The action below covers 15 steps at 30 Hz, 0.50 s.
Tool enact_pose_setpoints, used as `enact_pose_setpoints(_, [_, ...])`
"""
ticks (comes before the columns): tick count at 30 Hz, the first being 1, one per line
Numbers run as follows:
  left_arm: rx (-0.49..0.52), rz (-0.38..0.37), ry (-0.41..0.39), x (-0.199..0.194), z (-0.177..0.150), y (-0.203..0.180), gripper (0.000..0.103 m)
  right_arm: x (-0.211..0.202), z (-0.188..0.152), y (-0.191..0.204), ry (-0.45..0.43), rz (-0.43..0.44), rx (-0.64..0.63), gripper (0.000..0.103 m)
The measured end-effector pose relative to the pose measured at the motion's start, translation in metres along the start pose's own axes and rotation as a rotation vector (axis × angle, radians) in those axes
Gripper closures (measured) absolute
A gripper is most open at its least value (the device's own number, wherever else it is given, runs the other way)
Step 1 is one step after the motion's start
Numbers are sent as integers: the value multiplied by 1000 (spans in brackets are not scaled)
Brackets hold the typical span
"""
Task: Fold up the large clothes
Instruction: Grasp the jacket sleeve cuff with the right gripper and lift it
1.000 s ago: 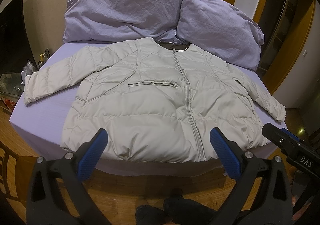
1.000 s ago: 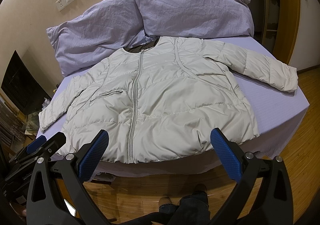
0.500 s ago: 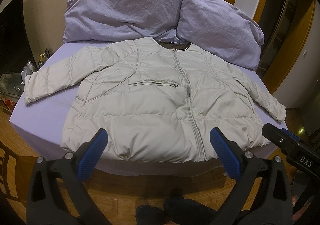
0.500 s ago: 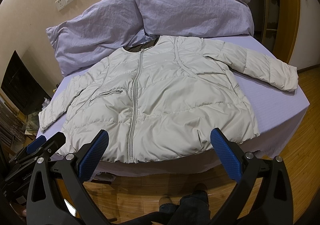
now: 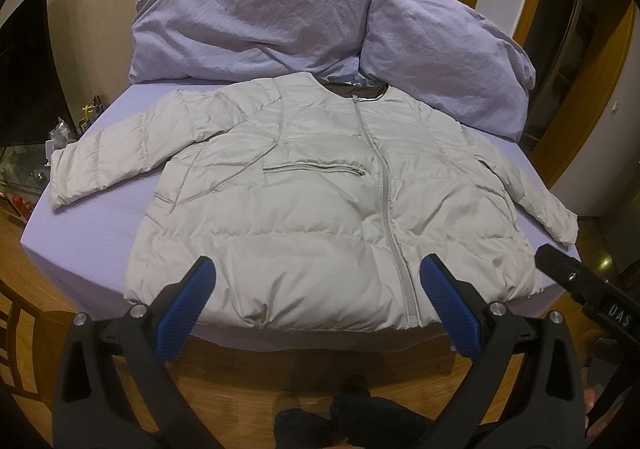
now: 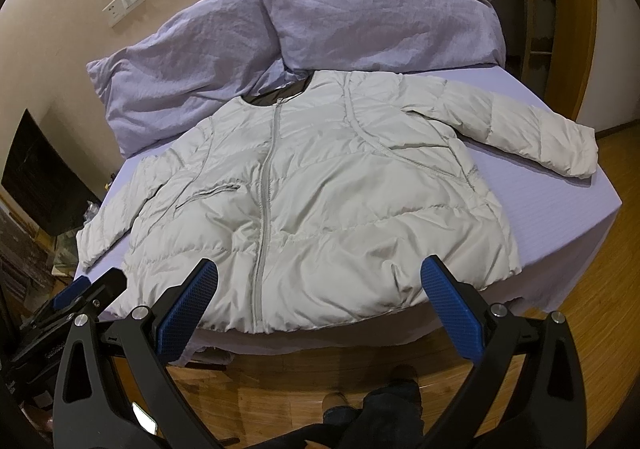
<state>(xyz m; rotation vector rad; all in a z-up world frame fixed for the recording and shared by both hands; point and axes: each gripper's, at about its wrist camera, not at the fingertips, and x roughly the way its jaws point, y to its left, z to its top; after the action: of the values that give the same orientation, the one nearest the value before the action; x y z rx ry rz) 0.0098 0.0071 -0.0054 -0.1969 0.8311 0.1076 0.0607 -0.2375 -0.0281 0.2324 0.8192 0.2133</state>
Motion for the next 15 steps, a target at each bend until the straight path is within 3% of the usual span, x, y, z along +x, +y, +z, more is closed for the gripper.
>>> enact_pose_setpoints(7, [14,35,15,17,8,5,2,11,25,-26,-15,-73,59,1])
enact_pose_setpoints(15, [56,81,57,53,26,4,2,39,76,-126,-10,-262,209,5])
